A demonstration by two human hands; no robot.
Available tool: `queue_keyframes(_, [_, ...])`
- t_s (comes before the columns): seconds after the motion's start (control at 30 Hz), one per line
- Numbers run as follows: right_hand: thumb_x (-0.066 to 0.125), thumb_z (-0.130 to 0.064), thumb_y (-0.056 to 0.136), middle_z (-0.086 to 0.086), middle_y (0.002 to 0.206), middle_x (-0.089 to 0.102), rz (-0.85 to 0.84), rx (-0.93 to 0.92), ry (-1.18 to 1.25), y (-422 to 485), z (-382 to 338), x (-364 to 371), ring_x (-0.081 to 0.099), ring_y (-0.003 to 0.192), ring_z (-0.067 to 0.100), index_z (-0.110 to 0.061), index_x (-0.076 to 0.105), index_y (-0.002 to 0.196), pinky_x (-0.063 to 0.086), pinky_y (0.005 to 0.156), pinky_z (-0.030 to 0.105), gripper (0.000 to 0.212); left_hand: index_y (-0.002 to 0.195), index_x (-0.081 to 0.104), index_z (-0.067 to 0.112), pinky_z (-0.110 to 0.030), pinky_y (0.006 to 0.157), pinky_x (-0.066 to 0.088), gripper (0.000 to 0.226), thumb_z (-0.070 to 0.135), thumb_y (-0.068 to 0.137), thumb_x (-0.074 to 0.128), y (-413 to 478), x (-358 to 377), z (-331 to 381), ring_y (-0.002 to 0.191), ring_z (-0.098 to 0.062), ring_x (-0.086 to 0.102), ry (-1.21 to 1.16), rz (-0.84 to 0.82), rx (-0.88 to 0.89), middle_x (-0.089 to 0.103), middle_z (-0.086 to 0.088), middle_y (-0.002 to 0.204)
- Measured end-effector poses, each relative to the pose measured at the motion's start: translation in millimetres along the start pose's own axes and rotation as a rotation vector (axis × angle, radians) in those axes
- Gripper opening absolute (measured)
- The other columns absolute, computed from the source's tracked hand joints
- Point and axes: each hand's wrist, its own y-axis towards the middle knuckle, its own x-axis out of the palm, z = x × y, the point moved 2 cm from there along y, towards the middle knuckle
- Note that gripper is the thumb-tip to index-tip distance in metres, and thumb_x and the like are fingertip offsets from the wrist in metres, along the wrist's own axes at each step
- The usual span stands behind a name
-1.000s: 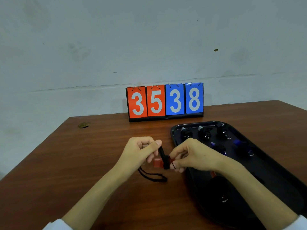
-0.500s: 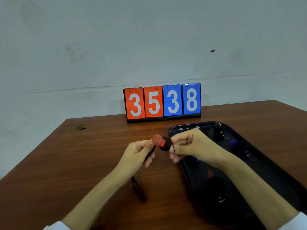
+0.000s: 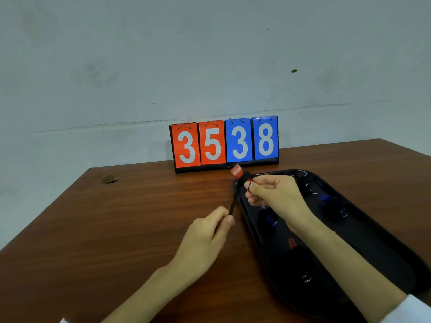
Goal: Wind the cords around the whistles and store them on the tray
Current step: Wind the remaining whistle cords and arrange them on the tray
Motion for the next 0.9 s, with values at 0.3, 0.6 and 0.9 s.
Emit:
queue_keyframes(0.3, [0.067,-0.021,0.083,-0.009,0.080,0.068,-0.212,-0.338,-0.795,-6,12,15,0.061,0.075,0.002,-0.023,0.072,0.096,0.051,0.076,0.022,0.014,0.075,0.055,0.024,-0.018,0.051,0.034,0.027,0.045,0.087,0.045,2,-15,6,0.058,-0.010,0.050,0.223,0.080,0.202,0.052,0.009,0.061])
queue_keyframes(0.6, [0.068,-0.008,0.082,0.007,0.083,0.073,-0.690,-0.159,-0.483,-17,9,22,0.070,0.074,0.019,-0.009,0.073,0.093,0.057,0.071,0.023,0.011,0.073,0.068,0.020,-0.019,0.062,0.051,0.020,0.039,0.079,0.067,16,-41,-6,0.067,-0.007,0.063,0.025,0.070,-0.052,0.067,0.003,0.069])
queue_keyframes(0.9, [0.065,-0.004,0.083,0.004,0.077,0.071,-0.847,-0.094,-0.245,-27,-2,28,0.067,0.071,0.018,-0.024,0.072,0.080,0.056,0.067,0.023,0.021,0.061,0.066,0.015,-0.015,0.052,0.043,0.021,0.032,0.074,0.068,16,-36,-5,0.051,-0.008,0.054,-0.364,-0.012,-0.202,0.059,0.000,0.053])
